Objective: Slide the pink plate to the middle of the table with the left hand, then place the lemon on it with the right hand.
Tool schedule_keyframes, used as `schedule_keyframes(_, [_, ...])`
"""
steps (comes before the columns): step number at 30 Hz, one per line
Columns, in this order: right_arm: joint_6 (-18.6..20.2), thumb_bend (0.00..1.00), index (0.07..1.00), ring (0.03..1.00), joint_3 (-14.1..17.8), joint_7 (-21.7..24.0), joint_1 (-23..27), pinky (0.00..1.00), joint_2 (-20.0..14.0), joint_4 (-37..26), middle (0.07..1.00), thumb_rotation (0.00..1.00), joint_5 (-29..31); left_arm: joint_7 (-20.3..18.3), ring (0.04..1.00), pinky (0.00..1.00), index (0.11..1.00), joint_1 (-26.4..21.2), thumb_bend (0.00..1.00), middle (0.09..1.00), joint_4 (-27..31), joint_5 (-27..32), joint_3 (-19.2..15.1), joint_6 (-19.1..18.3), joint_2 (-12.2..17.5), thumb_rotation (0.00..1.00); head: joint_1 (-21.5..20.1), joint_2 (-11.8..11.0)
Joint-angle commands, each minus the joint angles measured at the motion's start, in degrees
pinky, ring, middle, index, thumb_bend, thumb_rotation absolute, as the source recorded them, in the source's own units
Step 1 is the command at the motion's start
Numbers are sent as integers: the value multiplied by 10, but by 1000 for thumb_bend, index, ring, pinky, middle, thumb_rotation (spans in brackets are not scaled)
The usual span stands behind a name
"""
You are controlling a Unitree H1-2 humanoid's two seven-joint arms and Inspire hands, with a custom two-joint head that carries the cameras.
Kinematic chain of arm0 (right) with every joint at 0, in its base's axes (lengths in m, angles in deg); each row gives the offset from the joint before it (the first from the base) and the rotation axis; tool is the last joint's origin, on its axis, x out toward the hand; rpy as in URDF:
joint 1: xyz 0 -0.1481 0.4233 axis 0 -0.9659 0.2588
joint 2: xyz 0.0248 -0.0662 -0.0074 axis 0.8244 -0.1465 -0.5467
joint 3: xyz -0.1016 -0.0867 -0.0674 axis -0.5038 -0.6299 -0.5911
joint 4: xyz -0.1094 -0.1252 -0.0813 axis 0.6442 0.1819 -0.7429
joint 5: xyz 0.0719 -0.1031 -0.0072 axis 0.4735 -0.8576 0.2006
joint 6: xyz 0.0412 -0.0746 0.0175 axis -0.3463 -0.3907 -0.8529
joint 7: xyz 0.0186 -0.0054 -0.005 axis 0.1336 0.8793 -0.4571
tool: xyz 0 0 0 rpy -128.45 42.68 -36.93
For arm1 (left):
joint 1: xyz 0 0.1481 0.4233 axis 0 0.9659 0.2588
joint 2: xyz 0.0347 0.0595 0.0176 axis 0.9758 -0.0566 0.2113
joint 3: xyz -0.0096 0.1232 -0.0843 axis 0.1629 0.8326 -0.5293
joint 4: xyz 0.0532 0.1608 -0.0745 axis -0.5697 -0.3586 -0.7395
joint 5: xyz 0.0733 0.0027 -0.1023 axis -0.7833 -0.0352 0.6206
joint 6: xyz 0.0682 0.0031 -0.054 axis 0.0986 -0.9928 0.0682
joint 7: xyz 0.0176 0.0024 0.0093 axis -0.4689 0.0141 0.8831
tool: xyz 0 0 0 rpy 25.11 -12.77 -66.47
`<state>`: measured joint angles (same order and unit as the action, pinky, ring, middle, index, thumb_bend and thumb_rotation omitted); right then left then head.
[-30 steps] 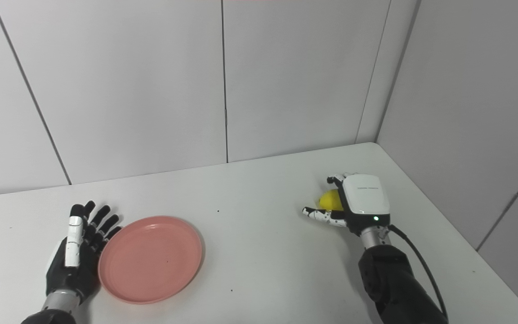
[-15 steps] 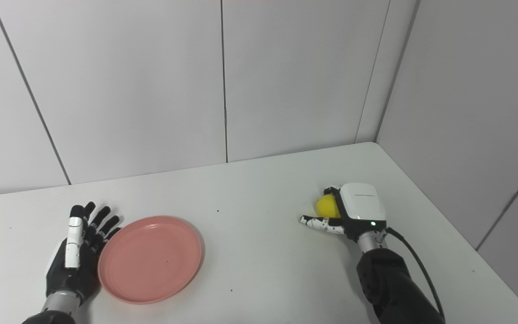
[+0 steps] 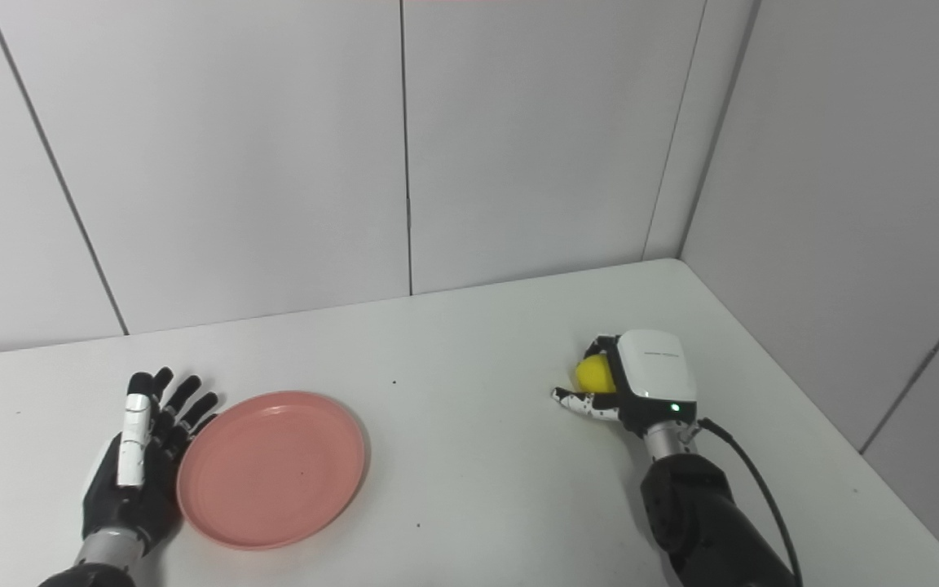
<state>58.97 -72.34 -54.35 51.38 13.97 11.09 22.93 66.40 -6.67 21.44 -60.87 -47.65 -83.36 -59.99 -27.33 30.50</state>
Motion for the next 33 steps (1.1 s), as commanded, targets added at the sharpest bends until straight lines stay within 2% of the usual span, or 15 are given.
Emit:
schedule_keyframes(1, [-14,575,479,311,-3,7,6,243,-12,9,387,460,11,2,903,910,1000,2,798,946,4,1,3,-18,-5,816,0,0])
schedule_keyframes(16, [-19,578,437,293,-16,8,7,231,-25,-5,357,489,32,3,888,894,995,1,793,934,2,-4,8,-15,-7,819,7,-1])
schedule_keyframes(18, [-21,581,439,277,-17,13,6,217,-28,-18,342,488,35,5,888,892,996,2,800,932,4,-5,9,-16,-9,819,12,1])
schedule_keyframes(20, [-19,580,424,262,-17,22,5,203,-29,-38,329,441,37,5,890,894,997,2,800,932,5,-4,8,-16,-11,814,14,1])
schedule_keyframes(27, [-23,587,385,230,-22,62,13,173,-34,-111,301,367,32,13,877,852,984,2,803,922,8,-16,18,-18,-15,824,30,0])
schedule_keyframes(33, [-37,594,378,247,-34,84,37,193,-33,-143,313,398,23,22,880,842,975,2,798,924,8,-19,20,-17,-25,820,48,-2])
